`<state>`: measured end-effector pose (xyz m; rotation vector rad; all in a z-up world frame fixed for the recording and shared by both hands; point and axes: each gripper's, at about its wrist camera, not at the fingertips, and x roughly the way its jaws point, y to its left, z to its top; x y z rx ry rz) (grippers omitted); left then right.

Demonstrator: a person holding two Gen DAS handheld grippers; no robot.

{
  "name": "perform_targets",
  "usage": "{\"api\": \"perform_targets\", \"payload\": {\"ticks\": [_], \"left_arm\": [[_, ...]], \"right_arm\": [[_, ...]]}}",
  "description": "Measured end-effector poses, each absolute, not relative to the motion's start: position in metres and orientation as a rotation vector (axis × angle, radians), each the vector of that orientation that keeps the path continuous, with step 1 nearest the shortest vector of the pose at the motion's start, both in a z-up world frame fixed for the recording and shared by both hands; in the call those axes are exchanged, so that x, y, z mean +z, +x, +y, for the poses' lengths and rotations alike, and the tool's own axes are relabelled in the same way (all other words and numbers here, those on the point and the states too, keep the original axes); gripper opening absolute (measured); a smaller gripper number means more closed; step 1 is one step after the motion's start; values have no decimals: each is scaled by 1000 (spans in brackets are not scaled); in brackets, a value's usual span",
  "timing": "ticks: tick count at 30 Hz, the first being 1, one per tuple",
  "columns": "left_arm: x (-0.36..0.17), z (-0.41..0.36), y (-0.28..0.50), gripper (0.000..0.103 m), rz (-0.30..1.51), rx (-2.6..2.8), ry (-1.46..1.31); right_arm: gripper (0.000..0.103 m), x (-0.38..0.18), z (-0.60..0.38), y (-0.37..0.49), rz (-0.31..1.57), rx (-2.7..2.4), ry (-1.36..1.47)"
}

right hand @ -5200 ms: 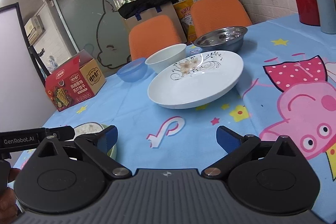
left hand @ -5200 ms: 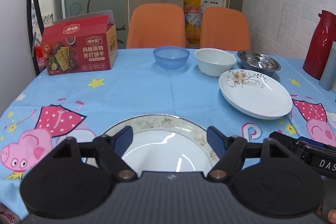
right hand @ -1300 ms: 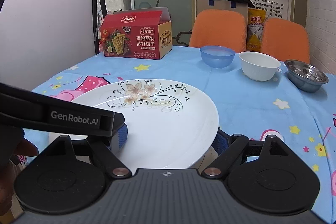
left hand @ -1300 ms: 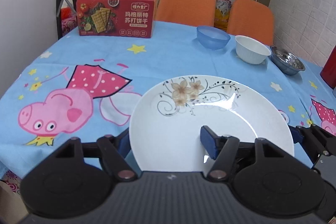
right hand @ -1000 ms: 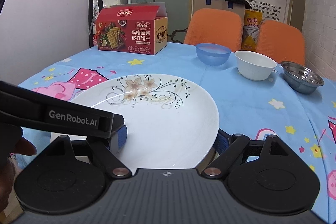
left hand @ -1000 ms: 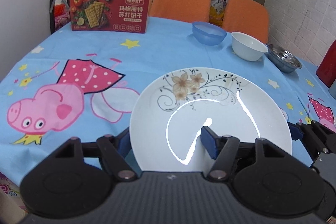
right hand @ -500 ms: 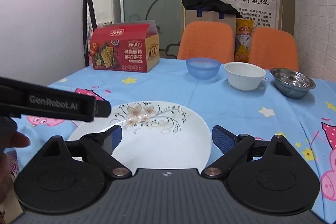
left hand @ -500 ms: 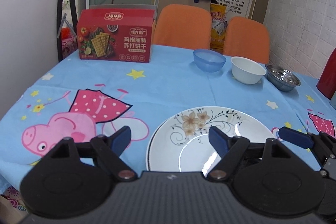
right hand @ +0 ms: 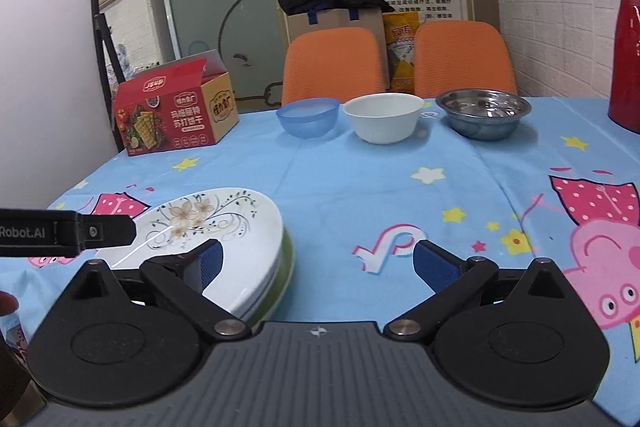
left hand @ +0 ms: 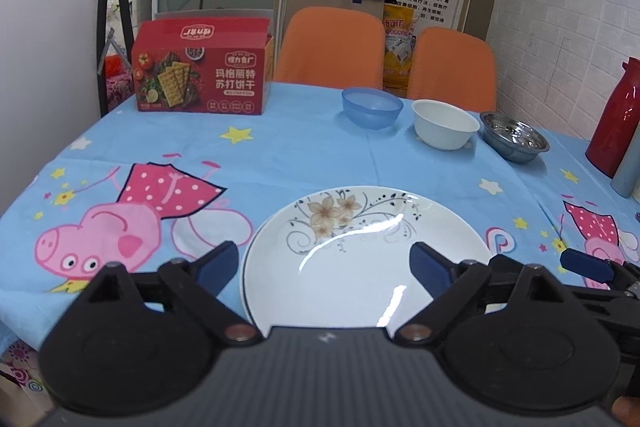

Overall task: Organize plates and bowls
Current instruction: 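Move the left gripper toward the steel bowl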

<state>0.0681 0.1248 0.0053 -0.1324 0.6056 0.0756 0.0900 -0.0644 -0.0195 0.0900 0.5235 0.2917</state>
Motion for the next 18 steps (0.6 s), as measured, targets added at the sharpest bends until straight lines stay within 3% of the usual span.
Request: {"api": "perform_targets", "payload": {"ticks": [18], "left_arm": [[13,73,62,92,615,27,-53]], "right_arm": [[103,-36,-125,88,612,243,258]]}}
